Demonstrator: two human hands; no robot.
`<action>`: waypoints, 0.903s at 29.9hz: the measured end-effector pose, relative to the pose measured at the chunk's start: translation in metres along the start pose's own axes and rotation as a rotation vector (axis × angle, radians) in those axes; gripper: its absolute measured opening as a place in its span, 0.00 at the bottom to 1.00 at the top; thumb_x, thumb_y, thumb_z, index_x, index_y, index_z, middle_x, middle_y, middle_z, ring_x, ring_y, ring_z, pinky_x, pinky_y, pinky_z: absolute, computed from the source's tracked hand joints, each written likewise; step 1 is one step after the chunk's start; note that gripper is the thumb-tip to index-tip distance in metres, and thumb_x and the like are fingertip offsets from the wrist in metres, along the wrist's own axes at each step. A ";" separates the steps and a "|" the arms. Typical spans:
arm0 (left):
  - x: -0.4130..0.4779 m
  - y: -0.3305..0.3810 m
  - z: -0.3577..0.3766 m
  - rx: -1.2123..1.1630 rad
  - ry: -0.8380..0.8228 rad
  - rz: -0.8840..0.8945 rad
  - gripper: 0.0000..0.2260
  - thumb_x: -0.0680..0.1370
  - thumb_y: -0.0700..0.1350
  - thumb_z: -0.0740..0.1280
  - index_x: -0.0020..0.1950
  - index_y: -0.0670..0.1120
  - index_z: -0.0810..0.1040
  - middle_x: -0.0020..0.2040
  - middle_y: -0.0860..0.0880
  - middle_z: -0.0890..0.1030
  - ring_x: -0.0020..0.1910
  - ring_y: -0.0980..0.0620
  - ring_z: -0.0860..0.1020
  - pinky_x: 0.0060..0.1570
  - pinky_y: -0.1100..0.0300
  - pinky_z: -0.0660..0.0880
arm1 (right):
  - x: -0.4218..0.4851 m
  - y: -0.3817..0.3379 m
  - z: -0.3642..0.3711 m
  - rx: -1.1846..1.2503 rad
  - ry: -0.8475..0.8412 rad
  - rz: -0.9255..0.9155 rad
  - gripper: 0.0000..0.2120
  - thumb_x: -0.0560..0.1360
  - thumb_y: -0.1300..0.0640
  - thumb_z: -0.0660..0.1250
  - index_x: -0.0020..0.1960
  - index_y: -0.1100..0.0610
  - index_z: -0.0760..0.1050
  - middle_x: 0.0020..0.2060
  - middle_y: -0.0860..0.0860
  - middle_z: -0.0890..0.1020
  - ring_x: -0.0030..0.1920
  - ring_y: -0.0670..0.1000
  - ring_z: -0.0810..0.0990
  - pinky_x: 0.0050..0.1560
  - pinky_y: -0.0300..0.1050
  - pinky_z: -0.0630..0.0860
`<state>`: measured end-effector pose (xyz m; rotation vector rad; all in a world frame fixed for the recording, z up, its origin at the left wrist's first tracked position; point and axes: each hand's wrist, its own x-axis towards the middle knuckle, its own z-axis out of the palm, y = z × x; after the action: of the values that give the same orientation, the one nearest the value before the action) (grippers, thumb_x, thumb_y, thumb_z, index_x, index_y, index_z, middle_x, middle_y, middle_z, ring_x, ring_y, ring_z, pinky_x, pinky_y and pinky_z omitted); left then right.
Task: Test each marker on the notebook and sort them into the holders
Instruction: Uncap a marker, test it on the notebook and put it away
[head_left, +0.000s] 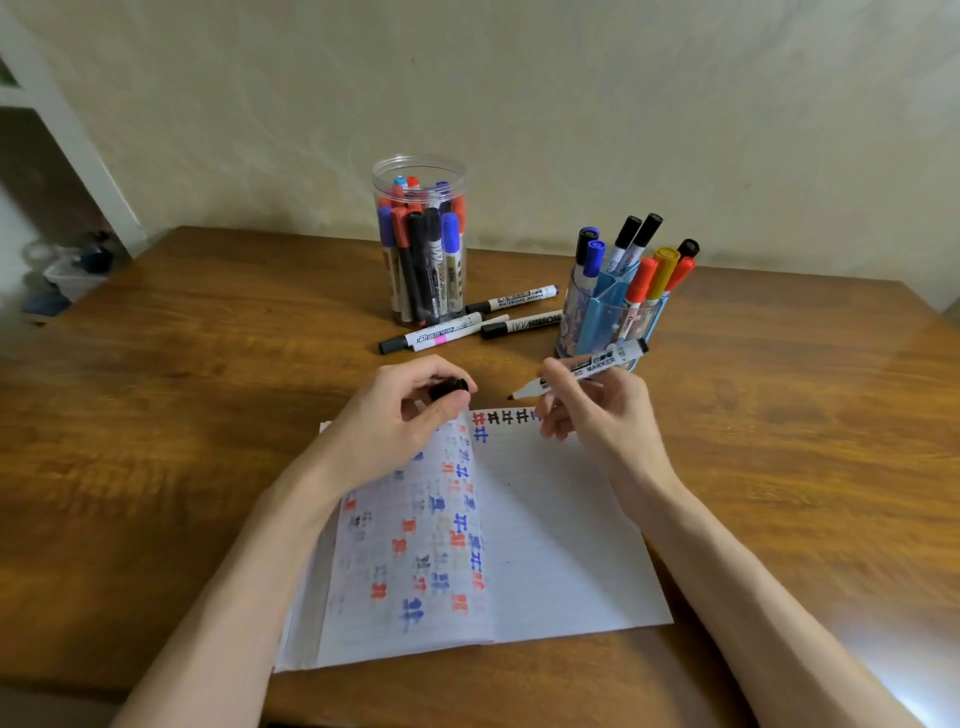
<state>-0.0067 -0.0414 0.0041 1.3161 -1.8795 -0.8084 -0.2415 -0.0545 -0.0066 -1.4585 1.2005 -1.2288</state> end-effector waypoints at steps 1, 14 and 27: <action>-0.001 0.000 0.000 0.018 0.000 0.002 0.06 0.82 0.49 0.69 0.57 0.57 0.81 0.53 0.64 0.82 0.58 0.66 0.78 0.53 0.73 0.75 | 0.000 0.001 0.002 -0.020 -0.014 -0.002 0.13 0.82 0.52 0.70 0.49 0.63 0.82 0.36 0.55 0.86 0.34 0.51 0.83 0.37 0.43 0.80; -0.002 -0.010 0.003 0.239 -0.060 -0.069 0.07 0.81 0.53 0.69 0.58 0.61 0.80 0.53 0.65 0.80 0.53 0.69 0.76 0.45 0.71 0.74 | 0.000 0.017 0.019 -0.307 -0.012 -0.060 0.04 0.79 0.54 0.74 0.46 0.50 0.82 0.37 0.43 0.85 0.38 0.43 0.84 0.40 0.36 0.78; -0.003 -0.013 0.004 0.233 -0.032 -0.037 0.06 0.81 0.53 0.69 0.58 0.61 0.79 0.54 0.63 0.81 0.55 0.66 0.77 0.49 0.67 0.76 | -0.005 0.011 0.021 -0.373 0.007 -0.136 0.04 0.78 0.57 0.74 0.45 0.54 0.81 0.35 0.43 0.82 0.34 0.41 0.79 0.35 0.31 0.73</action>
<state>-0.0023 -0.0421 -0.0087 1.4907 -2.0275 -0.6464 -0.2230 -0.0506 -0.0211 -1.8338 1.4086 -1.1400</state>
